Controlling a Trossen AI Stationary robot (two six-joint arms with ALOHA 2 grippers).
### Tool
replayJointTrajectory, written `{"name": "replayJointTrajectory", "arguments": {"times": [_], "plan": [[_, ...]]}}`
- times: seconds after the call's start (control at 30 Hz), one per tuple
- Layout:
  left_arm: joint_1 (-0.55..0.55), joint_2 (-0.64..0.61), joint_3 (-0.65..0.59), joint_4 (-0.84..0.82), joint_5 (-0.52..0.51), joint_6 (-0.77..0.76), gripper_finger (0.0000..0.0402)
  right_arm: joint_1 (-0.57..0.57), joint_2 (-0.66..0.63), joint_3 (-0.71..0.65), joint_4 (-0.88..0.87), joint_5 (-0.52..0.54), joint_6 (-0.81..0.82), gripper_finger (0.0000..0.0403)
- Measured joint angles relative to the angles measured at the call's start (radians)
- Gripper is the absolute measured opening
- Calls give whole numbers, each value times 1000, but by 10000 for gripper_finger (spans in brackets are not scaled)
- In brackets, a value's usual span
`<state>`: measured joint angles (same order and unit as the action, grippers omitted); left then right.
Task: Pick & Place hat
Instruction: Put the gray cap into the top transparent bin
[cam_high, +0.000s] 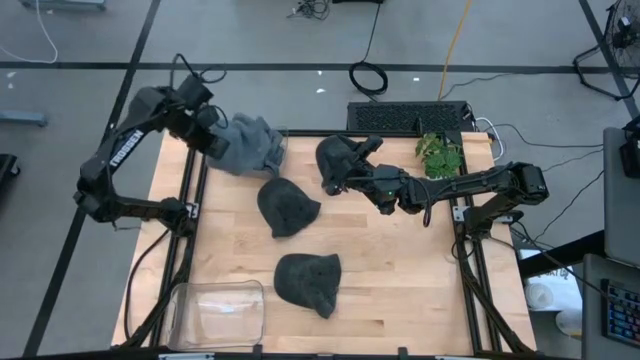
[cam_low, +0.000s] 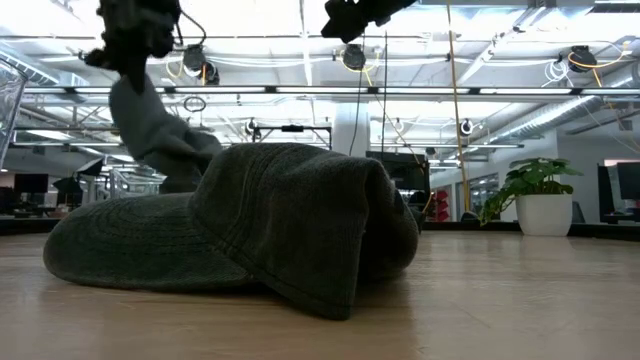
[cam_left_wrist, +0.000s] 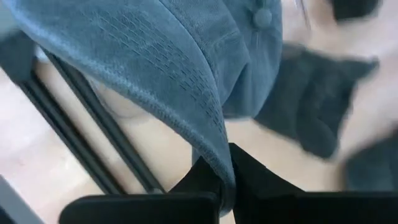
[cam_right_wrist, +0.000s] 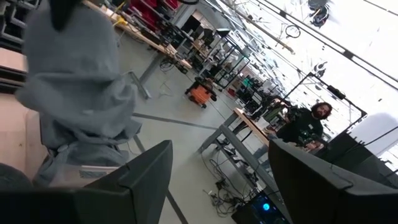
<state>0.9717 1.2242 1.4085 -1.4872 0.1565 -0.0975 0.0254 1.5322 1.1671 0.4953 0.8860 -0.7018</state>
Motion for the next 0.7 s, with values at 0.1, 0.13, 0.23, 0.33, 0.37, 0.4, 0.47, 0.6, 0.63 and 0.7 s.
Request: {"name": "replayJointTrajectory", "arguments": {"times": [0.1, 0.13, 0.23, 0.33, 0.37, 0.4, 0.47, 0.6, 0.63, 0.7], "plan": [[12, 0, -48, 111, 13, 14, 8, 0, 0, 0, 0, 0, 9, 254], [14, 0, -62, 136, 29, 27, 8, 0, 0, 0, 0, 0, 10, 254], [16, 0, -91, 209, 96, 65, 8, 0, 0, 0, 0, 0, 10, 254], [18, 0, -104, 223, 189, 103, 8, 0, 0, 0, 0, 0, 8, 254], [17, 0, -104, 226, 217, 111, 8, 0, 0, 0, 0, 0, 5, 254], [17, 0, -100, 225, 234, 116, 8, 0, 0, 0, 0, -1, 5, 254], [17, 0, -92, 227, 256, 119, 8, 0, 0, 0, 0, 0, 5, 254], [40, 7, -91, 211, 231, 120, 8, 0, 0, 0, 0, -1, 4, 254], [45, 15, -91, 198, 199, 118, 8, 0, 0, 0, 0, -1, 4, 254], [52, 31, -106, 201, 150, 116, 8, 0, 0, 0, 0, -1, 6, 254]]}}
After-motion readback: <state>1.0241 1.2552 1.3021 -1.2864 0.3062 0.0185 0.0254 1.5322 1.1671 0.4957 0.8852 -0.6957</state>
